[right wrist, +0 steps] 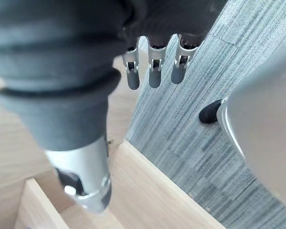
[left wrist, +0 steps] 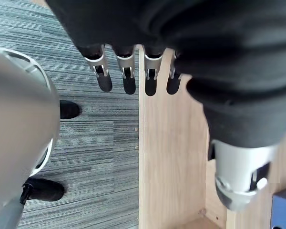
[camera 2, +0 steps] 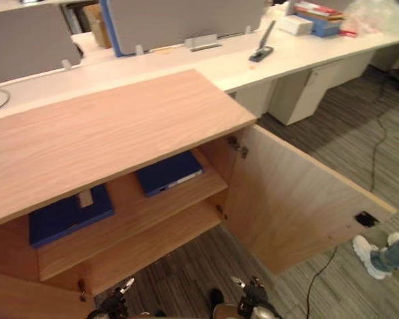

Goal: Walk over to the cabinet, pick up the folder, carry it to the office cabinet, place the folder inside the office cabinet, then close the office cabinet door

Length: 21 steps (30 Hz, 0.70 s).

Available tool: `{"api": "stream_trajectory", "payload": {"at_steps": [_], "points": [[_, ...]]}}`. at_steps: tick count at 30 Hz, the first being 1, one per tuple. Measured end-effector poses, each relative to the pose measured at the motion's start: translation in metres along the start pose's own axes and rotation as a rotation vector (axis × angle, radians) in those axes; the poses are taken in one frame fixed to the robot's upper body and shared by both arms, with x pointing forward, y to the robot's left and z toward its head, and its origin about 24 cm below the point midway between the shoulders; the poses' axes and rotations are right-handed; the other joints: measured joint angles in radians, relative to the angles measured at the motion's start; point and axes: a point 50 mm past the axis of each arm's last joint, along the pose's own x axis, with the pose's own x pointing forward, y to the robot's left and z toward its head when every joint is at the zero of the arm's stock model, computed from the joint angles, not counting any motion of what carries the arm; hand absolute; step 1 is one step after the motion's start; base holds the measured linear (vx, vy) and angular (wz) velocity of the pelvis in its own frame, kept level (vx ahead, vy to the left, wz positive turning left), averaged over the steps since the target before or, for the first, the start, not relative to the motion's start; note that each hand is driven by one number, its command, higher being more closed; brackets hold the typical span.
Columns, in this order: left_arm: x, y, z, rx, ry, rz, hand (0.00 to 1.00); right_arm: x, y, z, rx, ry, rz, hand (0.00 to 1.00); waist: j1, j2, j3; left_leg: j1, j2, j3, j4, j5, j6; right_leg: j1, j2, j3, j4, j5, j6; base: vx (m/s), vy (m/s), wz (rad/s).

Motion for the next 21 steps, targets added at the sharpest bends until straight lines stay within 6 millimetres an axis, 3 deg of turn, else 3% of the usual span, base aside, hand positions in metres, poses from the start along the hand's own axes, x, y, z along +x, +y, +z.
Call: {"api": "stream_trajectory", "payload": {"at_steps": [2,3,4,5,6,7,8,9,11,14,21], "points": [[-0.001,0.002,-0.003,-0.004,0.005,0.013,0.0,-0.001,0.0,0.002,0.048,-0.01,-0.008,0.0,0.005,0.007,0.009,0.03,0.033,0.075,0.012,-0.002,-0.003,-0.018,-0.071,-0.188,0.092,-0.025,-0.028,-0.01,-0.021,-1.02],[-0.001,0.003,-0.004,-0.006,0.007,0.02,0.0,-0.001,0.0,0.003,0.062,-0.02,-0.015,0.0,0.004,0.009,0.012,0.04,0.043,0.086,0.018,-0.003,-0.005,-0.02,-0.095,-0.234,0.137,-0.03,-0.032,0.03,-0.108,-0.7],[-0.001,0.003,-0.005,-0.004,0.011,0.031,0.0,-0.003,-0.007,0.003,0.106,-0.038,-0.042,0.0,0.001,0.011,0.011,0.047,0.076,0.094,0.047,-0.013,-0.02,-0.039,-0.154,-0.292,0.283,-0.088,-0.029,0.05,-0.136,-0.34],[-0.001,0.003,-0.005,-0.003,0.009,0.032,0.0,-0.004,-0.009,0.003,0.118,-0.04,-0.054,0.0,0.001,0.011,0.011,0.047,0.09,0.097,0.06,-0.016,-0.028,-0.045,-0.177,-0.303,0.341,-0.109,-0.031,0.05,-0.245,-0.27],[-0.002,0.004,-0.006,-0.003,0.006,0.038,0.0,-0.005,-0.014,0.001,0.153,-0.04,-0.084,0.0,0.002,0.01,0.011,0.053,0.117,0.097,0.083,-0.02,-0.057,-0.048,-0.225,-0.32,0.427,-0.136,-0.03,0.05,-0.319,-0.19],[-0.002,0.008,-0.007,-0.002,0.007,0.051,0.0,-0.007,-0.016,-0.005,0.173,-0.024,-0.11,0.0,0.002,-0.006,0.003,0.067,0.124,0.091,0.104,-0.032,-0.092,-0.042,-0.251,-0.347,0.45,-0.161,0.003,0.05,-0.341,-0.22],[-0.003,0.009,-0.008,-0.006,0.009,0.058,0.0,-0.008,-0.018,-0.008,0.19,-0.015,-0.12,0.0,0.004,-0.014,-0.008,0.066,0.124,0.082,0.1,-0.033,-0.093,-0.036,-0.237,-0.372,0.433,-0.193,0.012,0.09,-0.408,-0.53],[-0.005,0.01,-0.018,-0.024,0.041,0.073,0.0,-0.007,-0.02,-0.009,0.213,-0.013,-0.129,0.0,0.026,0.014,-0.028,0.071,0.123,0.053,0.062,-0.03,-0.094,-0.003,-0.188,-0.377,0.347,-0.223,0.009,0.07,-0.258,-0.65],[-0.007,0.003,-0.029,-0.057,0.071,0.071,0.0,-0.005,-0.027,-0.008,0.27,-0.013,-0.16,0.0,0.031,0.052,-0.037,0.08,0.138,-0.026,0.023,-0.022,-0.083,0.031,-0.102,-0.364,0.263,-0.195,-0.013,-0.01,-0.193,-0.62],[-0.007,0.009,-0.029,-0.101,0.078,0.09,0.0,-0.001,-0.037,-0.018,0.338,0.053,-0.218,0.0,0.038,0.05,-0.042,0.077,0.206,-0.087,0.08,-0.029,-0.078,0.081,-0.01,-0.354,0.18,-0.184,-0.031,0.0,-0.23,-0.35],[-0.007,0.009,-0.032,-0.163,0.098,0.113,0.0,-0.003,-0.055,-0.03,0.39,0.114,-0.279,0.0,0.029,0.059,-0.037,0.097,0.16,-0.135,0.01,-0.023,-0.082,0.064,0.0,-0.302,0.141,-0.146,-0.027,0.06,0.033,-0.22]]}}
